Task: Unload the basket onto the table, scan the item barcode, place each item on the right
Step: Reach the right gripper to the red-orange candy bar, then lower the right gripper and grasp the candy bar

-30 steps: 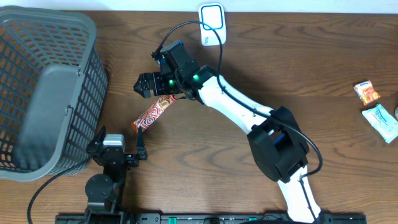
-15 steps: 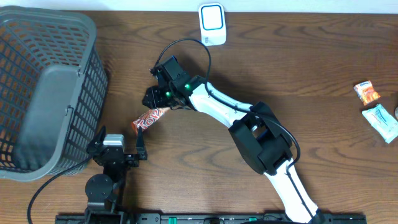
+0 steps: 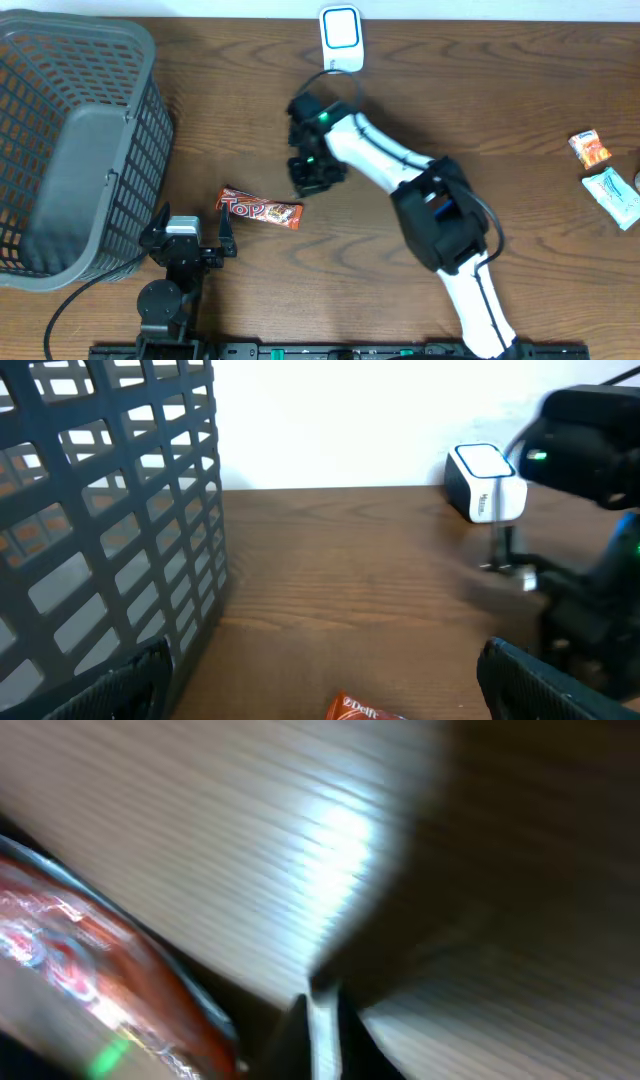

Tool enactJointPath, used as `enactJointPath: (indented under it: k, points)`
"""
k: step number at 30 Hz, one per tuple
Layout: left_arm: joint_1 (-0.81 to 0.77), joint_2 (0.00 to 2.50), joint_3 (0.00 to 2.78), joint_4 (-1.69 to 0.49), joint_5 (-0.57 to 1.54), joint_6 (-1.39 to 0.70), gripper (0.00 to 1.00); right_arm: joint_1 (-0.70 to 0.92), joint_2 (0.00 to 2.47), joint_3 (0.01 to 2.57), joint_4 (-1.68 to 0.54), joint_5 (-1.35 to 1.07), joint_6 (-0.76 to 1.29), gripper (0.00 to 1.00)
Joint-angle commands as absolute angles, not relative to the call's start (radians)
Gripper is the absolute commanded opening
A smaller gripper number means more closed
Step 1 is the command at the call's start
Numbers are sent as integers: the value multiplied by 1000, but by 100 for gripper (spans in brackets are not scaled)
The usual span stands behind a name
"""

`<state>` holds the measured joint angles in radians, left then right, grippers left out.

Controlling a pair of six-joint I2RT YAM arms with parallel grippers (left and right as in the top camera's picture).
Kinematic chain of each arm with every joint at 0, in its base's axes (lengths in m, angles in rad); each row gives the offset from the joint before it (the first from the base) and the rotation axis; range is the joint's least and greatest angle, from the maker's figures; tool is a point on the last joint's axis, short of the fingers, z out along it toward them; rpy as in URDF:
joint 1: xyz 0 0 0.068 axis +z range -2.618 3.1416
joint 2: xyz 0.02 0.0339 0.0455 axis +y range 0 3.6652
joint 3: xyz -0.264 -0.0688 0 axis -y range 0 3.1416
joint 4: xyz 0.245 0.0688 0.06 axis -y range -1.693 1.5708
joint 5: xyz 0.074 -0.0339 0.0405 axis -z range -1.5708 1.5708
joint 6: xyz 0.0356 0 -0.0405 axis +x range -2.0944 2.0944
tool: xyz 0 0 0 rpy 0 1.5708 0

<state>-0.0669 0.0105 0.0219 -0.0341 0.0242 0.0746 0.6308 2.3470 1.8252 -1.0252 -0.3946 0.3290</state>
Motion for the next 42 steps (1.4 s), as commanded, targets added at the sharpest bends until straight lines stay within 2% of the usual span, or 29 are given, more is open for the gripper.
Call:
enactJointPath:
  k: [1, 3, 4, 6, 8, 15, 23, 36, 42]
  points:
    - [-63, 4, 4, -71, 15, 65, 98, 547, 2376, 1806, -1083, -342, 127, 31]
    - [-63, 4, 4, -71, 15, 66, 98, 527, 2373, 1807, -1103, -471, -2, 56]
    - [-63, 4, 4, -71, 15, 66, 97, 520, 2373, 1807, -1108, -550, -80, 74]
    - [-63, 4, 4, -71, 15, 66, 98, 516, 2373, 1807, -1105, -630, -164, 90]
    - [-63, 4, 4, -71, 15, 66, 98, 516, 2373, 1807, -1092, -649, -189, 99]
    - [-63, 4, 4, -71, 15, 66, 98, 553, 2373, 1807, -1081, -651, -271, 99]
    - [-63, 4, 4, -71, 15, 65, 97, 689, 2374, 1806, -1095, -664, -357, 99]
    - [-63, 4, 4, -71, 15, 66, 98, 763, 2375, 1776, -987, -625, -355, 99]
    - [-63, 4, 4, -71, 15, 65, 98, 768, 2378, 1683, -883, -596, -280, 99]
